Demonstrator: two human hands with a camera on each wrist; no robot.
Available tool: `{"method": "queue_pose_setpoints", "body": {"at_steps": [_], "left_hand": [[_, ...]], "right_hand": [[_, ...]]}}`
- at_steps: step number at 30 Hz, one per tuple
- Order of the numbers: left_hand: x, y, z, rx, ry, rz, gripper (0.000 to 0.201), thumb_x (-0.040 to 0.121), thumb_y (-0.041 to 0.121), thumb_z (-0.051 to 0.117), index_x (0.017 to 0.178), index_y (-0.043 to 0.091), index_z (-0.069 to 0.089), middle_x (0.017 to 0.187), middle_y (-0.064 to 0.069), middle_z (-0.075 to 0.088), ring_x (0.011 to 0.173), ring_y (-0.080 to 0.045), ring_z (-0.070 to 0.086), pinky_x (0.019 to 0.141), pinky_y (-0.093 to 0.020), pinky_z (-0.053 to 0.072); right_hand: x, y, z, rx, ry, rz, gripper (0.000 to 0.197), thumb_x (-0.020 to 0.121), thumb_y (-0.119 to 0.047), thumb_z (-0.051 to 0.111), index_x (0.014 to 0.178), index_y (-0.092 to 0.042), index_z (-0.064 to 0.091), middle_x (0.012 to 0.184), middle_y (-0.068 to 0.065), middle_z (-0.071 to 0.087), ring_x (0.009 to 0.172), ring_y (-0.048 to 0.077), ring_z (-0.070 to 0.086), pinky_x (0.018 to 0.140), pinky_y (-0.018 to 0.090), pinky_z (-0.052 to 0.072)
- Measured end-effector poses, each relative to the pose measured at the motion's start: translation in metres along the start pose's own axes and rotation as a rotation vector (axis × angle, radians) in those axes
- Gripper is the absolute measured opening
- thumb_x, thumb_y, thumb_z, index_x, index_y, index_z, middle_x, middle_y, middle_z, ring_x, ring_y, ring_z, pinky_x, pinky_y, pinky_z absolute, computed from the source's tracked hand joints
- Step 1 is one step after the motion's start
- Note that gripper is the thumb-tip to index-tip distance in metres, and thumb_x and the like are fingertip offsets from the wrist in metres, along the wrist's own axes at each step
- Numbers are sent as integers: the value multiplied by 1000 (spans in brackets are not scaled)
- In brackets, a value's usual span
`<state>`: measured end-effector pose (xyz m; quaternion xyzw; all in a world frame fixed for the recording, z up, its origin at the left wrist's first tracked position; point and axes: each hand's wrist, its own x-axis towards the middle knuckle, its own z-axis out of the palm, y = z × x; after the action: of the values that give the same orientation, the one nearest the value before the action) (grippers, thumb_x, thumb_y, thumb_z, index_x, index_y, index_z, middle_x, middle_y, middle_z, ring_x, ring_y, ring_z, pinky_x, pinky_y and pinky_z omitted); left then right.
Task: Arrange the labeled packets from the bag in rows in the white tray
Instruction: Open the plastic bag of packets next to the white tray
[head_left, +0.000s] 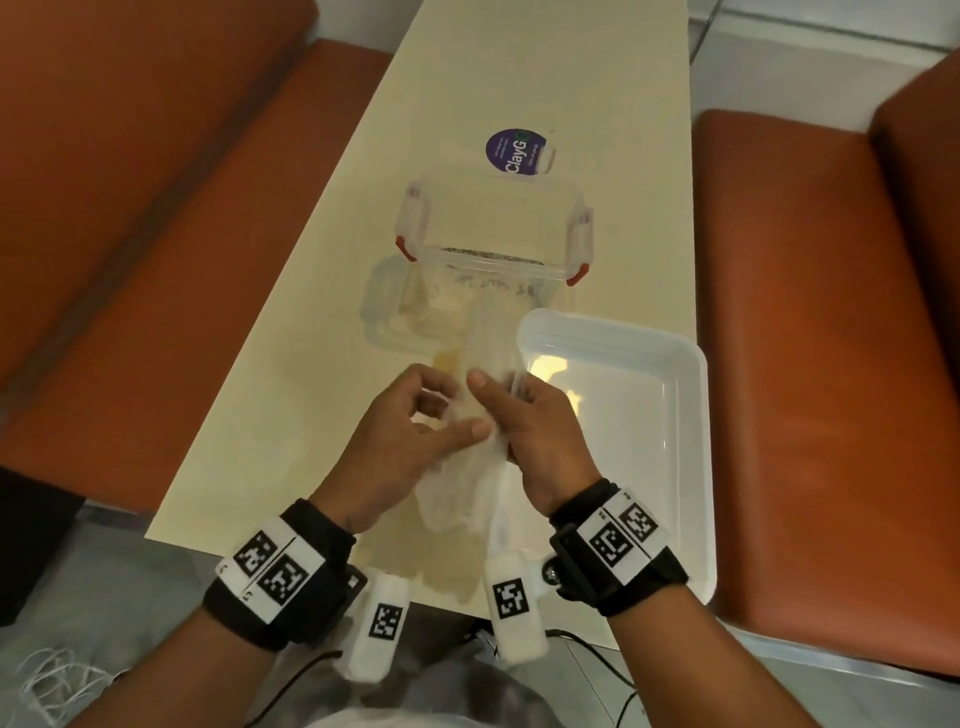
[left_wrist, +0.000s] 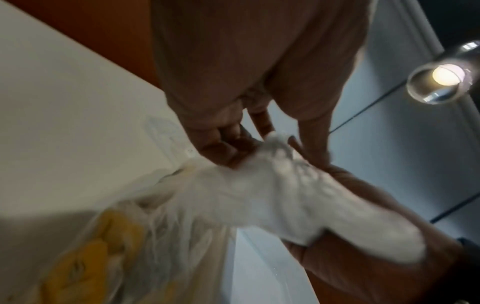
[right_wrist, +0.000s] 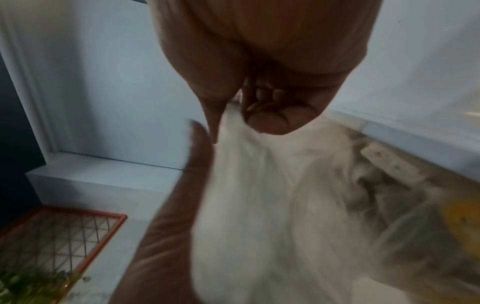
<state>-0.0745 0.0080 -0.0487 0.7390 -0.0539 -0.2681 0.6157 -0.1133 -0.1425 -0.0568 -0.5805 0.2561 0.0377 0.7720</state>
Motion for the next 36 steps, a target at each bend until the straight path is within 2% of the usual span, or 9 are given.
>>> {"method": "queue_pose_setpoints", "body": {"at_steps": [3,7,11,16,19,23,26,31,36], "left_hand": [[3,0,-2,10,76,36,9,86,20,75,88,12,71,74,-2,66,64,-13,59,61,-28,48],[12,0,-8,-278,217,-156,18,100,20,57,91,13,71,84,-6,73,76,-18,68,68,-31,55],[16,1,-17,-508,211,-302,19,103,14,49,99,16,68,97,-9,74,83,-20,73,78,-41,59],[16,13,-14,-118,442,-34,26,90,48,56,113,36,58,120,6,65,113,-19,61,98,-48,52],[13,23,-8,355,420,118,65,70,82,58,114,34,52,114,7,54,101,-13,55,81,-33,51],[16,21,-3,935,339,189,41,79,64,68,103,33,58,99,8,54,79,-10,53,57,-23,38],[15,14,-9,556,266,150,12,89,38,69,87,26,73,86,9,71,75,-8,63,61,-22,45],[14,26,-33,-736,158,-275,22,83,23,66,101,14,73,84,-2,75,78,-11,72,67,-27,59],[21,23,-60,-1140,176,-317,24,69,7,72,92,11,68,73,-2,71,63,-7,70,56,-21,58]], "right_hand": [[-1,-5,-7,47,-41,21,44,82,-38,79,98,1,67,84,13,68,74,27,63,67,38,49],[-6,-1,-15,-7,-79,57,31,83,-36,78,84,-11,60,68,3,50,56,12,40,52,24,30],[-7,2,-21,86,-3,70,21,91,-17,70,76,-15,55,64,-2,57,62,14,55,60,24,51],[-6,-4,-20,85,-33,17,13,91,-16,70,87,-13,58,70,3,61,64,14,61,60,24,54],[-8,-9,-18,24,-38,-40,6,92,-15,68,89,-12,65,72,3,64,69,14,64,64,26,56],[-8,-18,-15,105,-10,-33,11,96,-20,64,90,-12,68,75,2,68,74,16,68,66,27,57],[-7,-23,-16,284,-17,29,11,97,-21,61,92,-12,67,72,1,64,72,15,68,66,26,58],[0,-18,-25,653,-61,213,16,98,-22,55,91,-12,65,63,-1,55,55,10,60,57,23,57],[12,-4,-35,758,-78,317,23,102,-28,49,90,-13,61,54,-6,43,40,5,40,45,15,42]]}}
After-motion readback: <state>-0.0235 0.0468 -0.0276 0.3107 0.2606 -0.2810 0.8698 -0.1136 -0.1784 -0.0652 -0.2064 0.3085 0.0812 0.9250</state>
